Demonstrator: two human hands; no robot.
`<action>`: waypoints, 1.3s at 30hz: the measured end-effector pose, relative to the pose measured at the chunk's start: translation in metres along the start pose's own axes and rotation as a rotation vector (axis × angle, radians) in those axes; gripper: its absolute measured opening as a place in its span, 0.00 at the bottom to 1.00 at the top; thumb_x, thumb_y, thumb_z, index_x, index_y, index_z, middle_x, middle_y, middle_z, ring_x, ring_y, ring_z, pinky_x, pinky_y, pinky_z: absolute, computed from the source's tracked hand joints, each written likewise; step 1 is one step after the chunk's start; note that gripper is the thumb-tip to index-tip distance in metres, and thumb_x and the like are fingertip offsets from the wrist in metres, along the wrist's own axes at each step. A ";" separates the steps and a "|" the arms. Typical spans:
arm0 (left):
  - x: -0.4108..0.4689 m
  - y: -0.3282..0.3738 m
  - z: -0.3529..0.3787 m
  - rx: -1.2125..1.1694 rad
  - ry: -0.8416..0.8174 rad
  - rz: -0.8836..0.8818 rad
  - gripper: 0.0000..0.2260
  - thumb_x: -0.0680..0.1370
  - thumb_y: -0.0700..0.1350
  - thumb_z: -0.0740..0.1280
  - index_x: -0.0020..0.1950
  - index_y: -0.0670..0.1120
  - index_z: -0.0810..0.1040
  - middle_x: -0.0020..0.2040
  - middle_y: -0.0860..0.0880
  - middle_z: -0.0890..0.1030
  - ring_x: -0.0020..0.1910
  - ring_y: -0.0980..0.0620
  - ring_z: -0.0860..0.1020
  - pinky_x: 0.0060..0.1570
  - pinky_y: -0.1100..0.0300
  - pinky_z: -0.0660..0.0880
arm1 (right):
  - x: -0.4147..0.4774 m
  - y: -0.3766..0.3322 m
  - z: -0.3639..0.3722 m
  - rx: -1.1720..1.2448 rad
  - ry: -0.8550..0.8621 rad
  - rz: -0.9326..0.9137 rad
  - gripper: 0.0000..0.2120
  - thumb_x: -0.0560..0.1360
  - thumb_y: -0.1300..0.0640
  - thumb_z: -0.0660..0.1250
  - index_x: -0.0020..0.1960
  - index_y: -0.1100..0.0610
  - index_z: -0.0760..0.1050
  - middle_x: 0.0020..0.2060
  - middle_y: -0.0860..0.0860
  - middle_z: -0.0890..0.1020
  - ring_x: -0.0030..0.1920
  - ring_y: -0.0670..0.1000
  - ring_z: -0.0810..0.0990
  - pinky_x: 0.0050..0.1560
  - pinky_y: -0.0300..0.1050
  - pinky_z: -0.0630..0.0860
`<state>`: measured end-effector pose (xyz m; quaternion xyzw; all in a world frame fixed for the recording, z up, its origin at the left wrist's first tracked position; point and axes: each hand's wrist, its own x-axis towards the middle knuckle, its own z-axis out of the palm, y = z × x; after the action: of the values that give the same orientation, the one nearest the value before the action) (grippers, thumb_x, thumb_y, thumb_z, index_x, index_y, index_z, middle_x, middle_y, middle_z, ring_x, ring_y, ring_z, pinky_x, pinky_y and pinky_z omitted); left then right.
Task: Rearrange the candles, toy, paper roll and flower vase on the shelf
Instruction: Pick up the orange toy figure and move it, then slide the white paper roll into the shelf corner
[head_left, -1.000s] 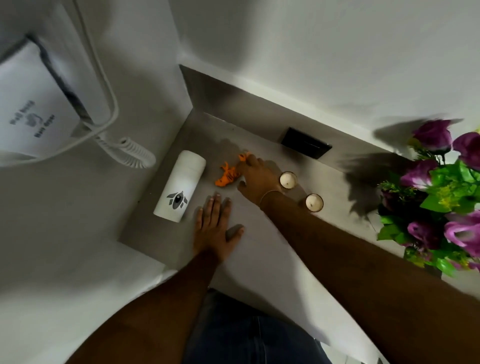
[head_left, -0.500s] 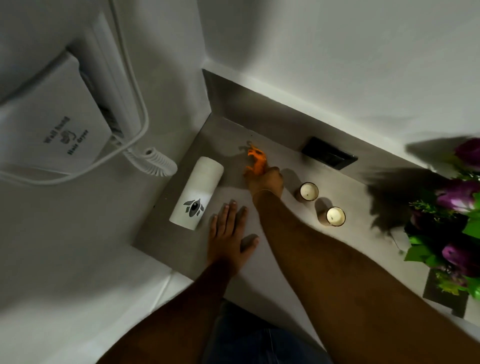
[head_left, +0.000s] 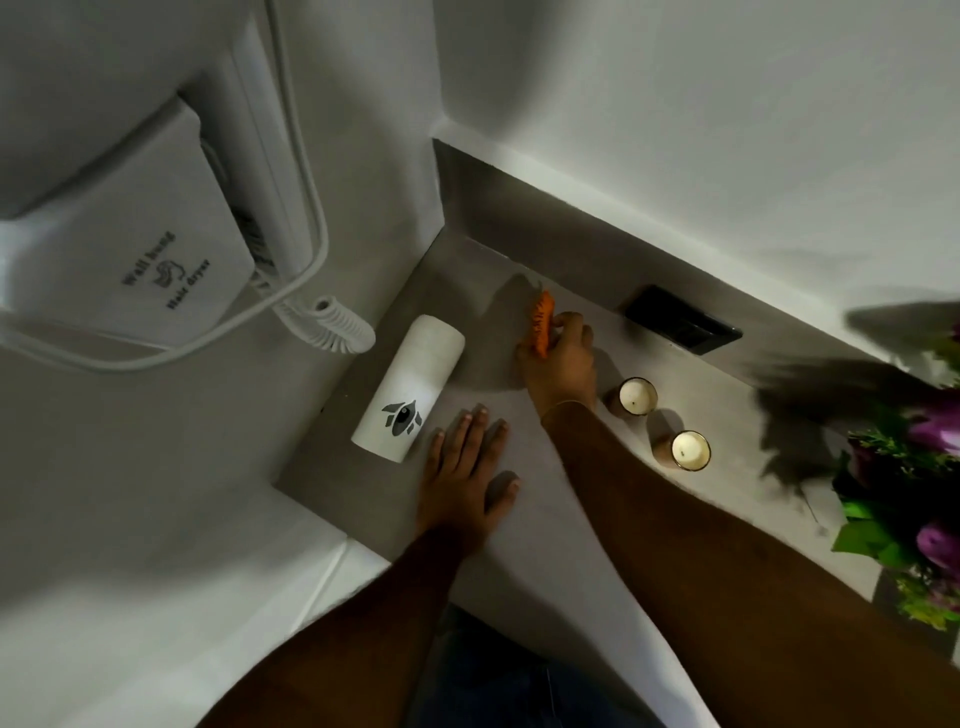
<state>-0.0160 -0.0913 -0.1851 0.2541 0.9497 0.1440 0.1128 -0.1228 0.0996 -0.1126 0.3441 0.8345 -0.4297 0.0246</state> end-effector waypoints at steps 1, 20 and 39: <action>0.001 0.001 0.000 -0.002 0.001 0.000 0.35 0.85 0.66 0.57 0.89 0.55 0.53 0.90 0.47 0.52 0.89 0.45 0.50 0.86 0.37 0.53 | -0.004 0.000 0.000 -0.050 0.051 -0.019 0.28 0.72 0.47 0.73 0.67 0.53 0.69 0.66 0.55 0.72 0.60 0.60 0.78 0.59 0.56 0.80; 0.001 -0.008 -0.006 -0.049 0.158 0.034 0.25 0.82 0.56 0.71 0.77 0.47 0.78 0.81 0.40 0.74 0.84 0.38 0.68 0.80 0.33 0.67 | -0.016 -0.095 0.060 -0.930 -0.413 -1.078 0.36 0.70 0.42 0.73 0.76 0.46 0.68 0.72 0.49 0.74 0.72 0.58 0.72 0.64 0.58 0.68; 0.034 -0.067 -0.019 0.035 0.107 -0.164 0.39 0.81 0.65 0.62 0.89 0.59 0.50 0.91 0.51 0.48 0.90 0.45 0.48 0.85 0.38 0.55 | 0.009 -0.089 0.054 0.241 0.074 -0.256 0.42 0.65 0.54 0.85 0.74 0.56 0.69 0.69 0.54 0.77 0.70 0.56 0.77 0.68 0.52 0.79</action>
<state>-0.0801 -0.1334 -0.1939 0.1693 0.9744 0.1309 0.0687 -0.1960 0.0294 -0.0874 0.2508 0.8142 -0.5134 -0.1025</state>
